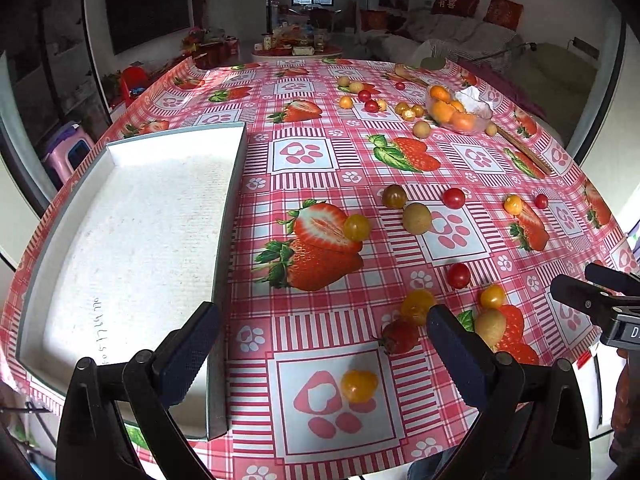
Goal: Organize fruits
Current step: 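Move both tools over the scattered cherry tomatoes on the tablecloth, then grasp a yellow cherry tomato with the left tool while the right grasps an orange one, then carry both tomatoes over the white tray and open both tools to drop them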
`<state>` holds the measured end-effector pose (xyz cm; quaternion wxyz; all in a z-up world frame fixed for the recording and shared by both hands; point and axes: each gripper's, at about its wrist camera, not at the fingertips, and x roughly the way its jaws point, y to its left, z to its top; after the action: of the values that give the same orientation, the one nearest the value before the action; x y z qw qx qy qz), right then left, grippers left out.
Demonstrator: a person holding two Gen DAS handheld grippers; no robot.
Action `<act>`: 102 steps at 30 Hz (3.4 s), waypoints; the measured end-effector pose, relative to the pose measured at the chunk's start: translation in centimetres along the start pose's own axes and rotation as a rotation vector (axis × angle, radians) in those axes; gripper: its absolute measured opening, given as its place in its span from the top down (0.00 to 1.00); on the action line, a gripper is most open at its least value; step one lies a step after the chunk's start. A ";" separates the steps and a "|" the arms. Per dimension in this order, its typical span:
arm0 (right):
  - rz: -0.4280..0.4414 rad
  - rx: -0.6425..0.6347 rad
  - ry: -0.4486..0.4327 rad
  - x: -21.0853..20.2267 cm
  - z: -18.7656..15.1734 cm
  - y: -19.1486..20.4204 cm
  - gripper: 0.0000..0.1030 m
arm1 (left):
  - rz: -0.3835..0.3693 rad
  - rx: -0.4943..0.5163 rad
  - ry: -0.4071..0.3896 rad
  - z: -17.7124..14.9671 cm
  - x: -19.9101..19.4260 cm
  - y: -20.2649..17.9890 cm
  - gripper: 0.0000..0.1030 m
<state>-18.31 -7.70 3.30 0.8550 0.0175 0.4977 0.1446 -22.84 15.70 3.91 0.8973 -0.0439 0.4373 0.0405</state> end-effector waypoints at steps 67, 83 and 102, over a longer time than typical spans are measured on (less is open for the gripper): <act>-0.101 -0.021 0.001 7.6 6.7 -0.7 0.36 | 0.057 0.013 0.066 -2.7 1.7 -4.6 0.58; -0.048 -0.085 -0.036 5.1 6.5 1.0 0.75 | -0.025 -0.052 0.036 -2.7 0.6 -3.0 0.81; 0.198 -0.218 -0.041 0.1 6.2 11.1 0.75 | 0.028 -0.144 -0.082 -0.6 -4.2 5.0 0.81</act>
<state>-15.45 3.64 8.27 0.8433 -0.0238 0.4574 0.2811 -26.50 20.42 6.66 0.9084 -0.1006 0.3966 0.0863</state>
